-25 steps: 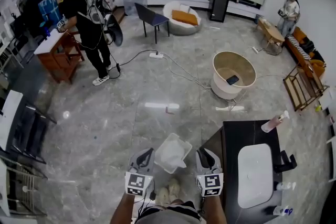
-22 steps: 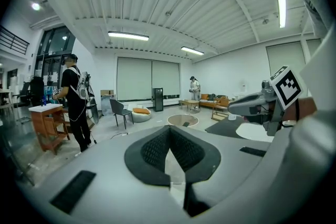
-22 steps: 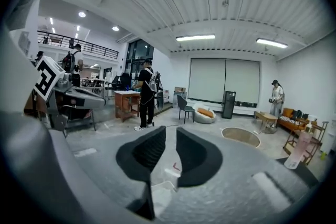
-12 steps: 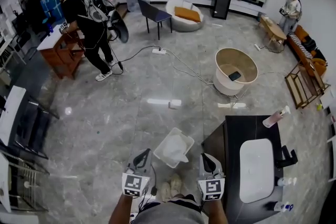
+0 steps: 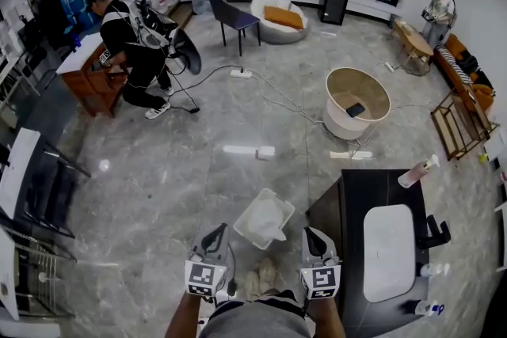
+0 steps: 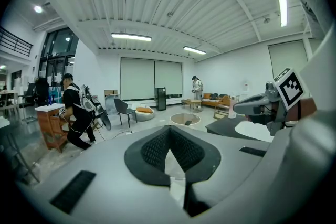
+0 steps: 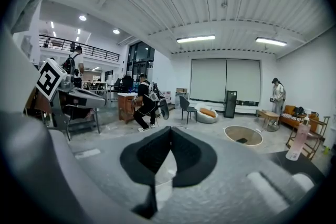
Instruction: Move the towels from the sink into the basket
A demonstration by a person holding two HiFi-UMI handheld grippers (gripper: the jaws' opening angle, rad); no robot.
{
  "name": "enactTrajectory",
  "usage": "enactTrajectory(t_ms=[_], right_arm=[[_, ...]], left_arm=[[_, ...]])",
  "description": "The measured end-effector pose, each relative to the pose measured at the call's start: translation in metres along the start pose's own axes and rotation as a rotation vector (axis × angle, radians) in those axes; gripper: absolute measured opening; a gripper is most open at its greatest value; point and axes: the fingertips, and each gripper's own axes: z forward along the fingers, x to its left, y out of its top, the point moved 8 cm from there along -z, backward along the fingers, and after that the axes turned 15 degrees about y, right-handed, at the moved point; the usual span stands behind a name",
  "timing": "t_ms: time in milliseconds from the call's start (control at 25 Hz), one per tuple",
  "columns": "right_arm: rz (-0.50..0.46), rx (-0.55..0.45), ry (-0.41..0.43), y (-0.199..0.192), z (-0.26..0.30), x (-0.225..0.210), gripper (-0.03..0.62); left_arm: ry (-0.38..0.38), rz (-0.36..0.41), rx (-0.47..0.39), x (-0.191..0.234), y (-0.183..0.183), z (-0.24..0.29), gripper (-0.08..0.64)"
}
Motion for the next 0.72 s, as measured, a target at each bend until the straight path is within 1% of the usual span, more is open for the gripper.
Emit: enactTrajectory(t_ms=[720], right_arm=[[0.004,-0.011,-0.021,0.0028,-0.0021,0.0003,0.000]], left_arm=[[-0.017,0.001,-0.004,-0.0038,0.0011,-0.0005,0.009]])
